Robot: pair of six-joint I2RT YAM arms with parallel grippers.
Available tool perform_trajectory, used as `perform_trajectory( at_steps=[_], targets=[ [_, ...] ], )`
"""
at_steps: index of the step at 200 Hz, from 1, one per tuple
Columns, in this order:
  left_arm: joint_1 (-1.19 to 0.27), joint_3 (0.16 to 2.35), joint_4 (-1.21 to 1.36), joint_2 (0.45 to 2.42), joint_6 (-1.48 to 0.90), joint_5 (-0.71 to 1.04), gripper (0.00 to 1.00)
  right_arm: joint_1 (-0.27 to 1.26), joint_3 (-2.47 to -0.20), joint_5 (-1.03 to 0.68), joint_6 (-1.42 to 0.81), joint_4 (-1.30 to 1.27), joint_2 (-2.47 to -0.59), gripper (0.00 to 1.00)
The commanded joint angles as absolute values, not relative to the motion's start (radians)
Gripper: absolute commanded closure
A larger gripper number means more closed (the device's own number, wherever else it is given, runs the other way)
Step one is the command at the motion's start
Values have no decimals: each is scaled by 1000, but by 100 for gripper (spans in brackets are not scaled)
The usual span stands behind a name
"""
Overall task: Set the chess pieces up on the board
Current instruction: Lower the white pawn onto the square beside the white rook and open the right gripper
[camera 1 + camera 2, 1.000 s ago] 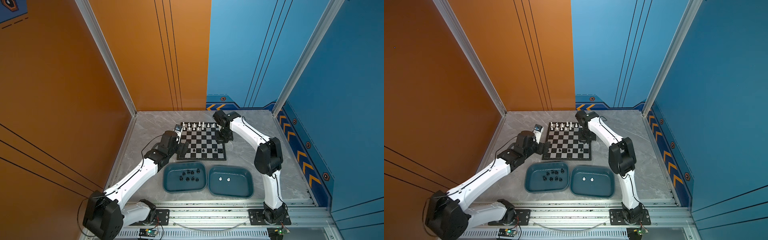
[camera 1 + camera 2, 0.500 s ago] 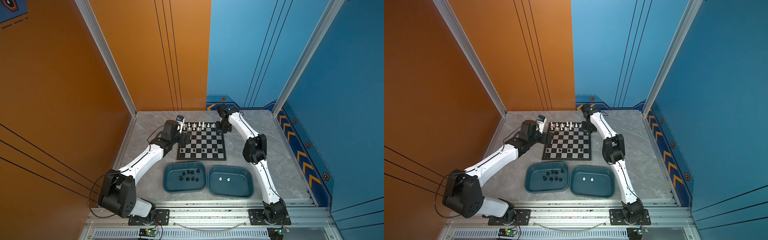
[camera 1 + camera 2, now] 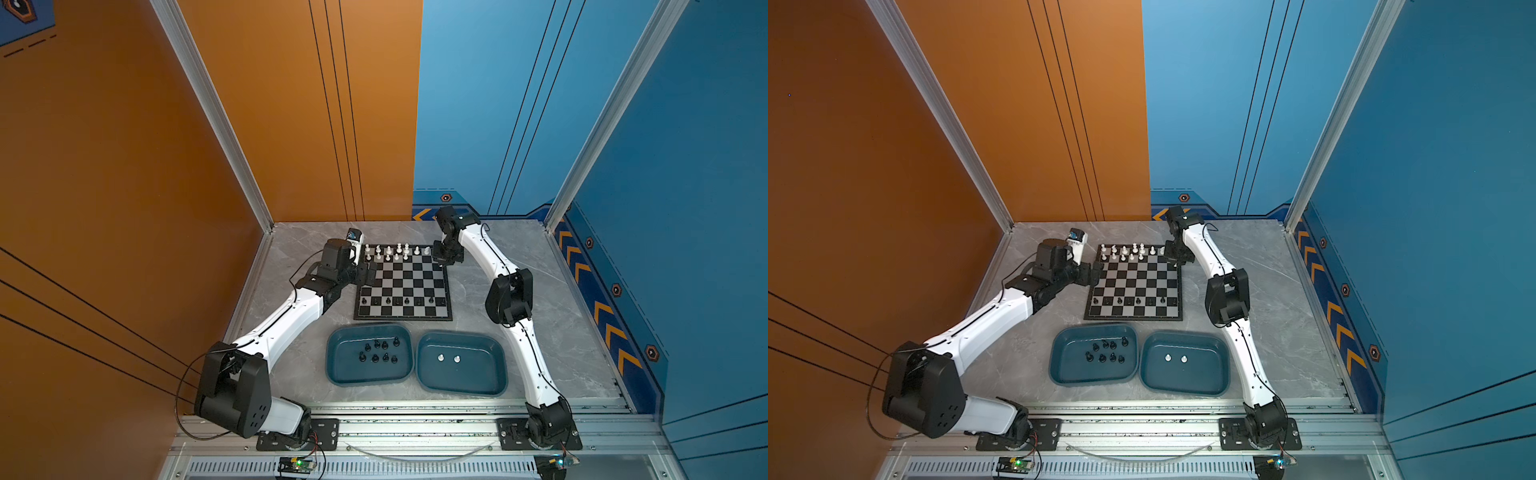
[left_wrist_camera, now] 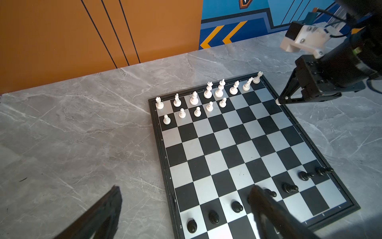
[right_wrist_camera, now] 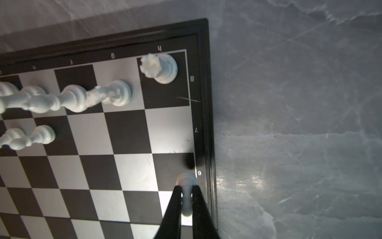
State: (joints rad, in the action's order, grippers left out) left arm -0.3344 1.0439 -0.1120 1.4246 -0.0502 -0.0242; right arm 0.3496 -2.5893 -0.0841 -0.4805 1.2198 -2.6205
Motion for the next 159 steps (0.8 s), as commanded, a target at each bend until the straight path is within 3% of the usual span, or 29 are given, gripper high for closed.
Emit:
perform_trajectory(
  at_steps=[1,159],
  targets=[
    [-325,1037,-120,1402,-58,-33,2,353,-2615,-100,-505,1210,-2647,88],
    [-311,1100,-140,1459,-53,-28,2,342,-2648,-118,-521,1107,-2703,83]
  ],
)
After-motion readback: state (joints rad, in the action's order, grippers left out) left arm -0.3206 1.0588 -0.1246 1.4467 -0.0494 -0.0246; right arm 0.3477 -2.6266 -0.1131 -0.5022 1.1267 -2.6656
